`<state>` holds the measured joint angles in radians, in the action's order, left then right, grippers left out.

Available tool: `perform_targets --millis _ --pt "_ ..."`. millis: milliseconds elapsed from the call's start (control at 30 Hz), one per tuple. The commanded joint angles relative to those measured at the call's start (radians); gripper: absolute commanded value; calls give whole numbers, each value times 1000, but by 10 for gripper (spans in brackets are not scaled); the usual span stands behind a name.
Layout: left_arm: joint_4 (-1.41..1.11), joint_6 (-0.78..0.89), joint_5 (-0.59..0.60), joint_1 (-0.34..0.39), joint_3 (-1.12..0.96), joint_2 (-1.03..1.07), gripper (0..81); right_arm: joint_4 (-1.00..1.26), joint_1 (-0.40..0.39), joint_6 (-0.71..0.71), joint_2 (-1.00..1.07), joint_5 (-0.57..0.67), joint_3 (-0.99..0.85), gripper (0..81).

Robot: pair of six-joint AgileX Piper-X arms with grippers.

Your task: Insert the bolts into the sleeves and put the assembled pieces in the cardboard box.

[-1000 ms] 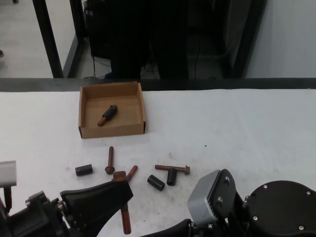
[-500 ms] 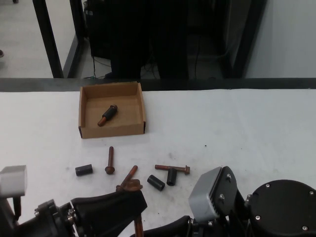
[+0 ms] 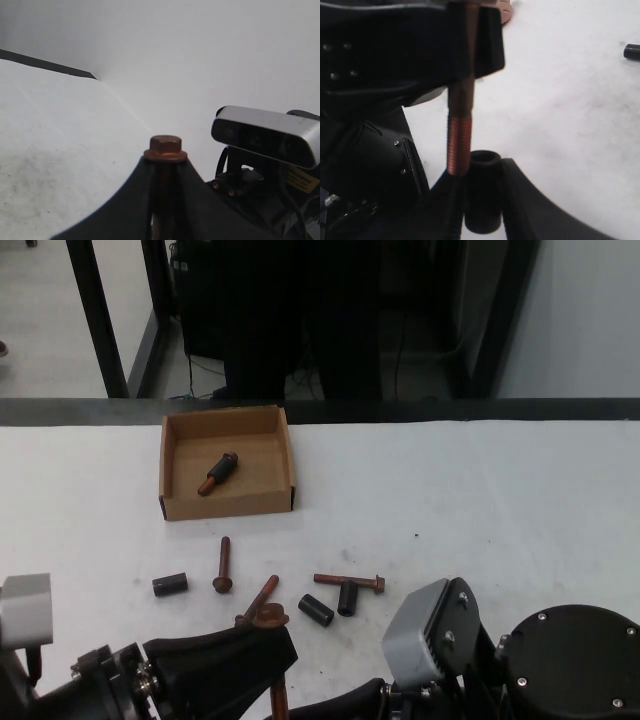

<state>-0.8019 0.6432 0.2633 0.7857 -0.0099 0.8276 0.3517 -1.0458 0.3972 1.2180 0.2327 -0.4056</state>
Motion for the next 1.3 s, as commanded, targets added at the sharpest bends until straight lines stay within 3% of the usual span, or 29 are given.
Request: perform_targets --millis 0,933,1267 --pt "-2 -23 21 4 -5 2 8 23 2 -17 -24 -3 -12 2" --pt "-59 49 -8 4 -12 2 8 -39 2 -107 -27 -56 -12 2" --pt "-4 -6 -8 4 -12 2 8 -40 2 -120 -74 -72 -12 2"
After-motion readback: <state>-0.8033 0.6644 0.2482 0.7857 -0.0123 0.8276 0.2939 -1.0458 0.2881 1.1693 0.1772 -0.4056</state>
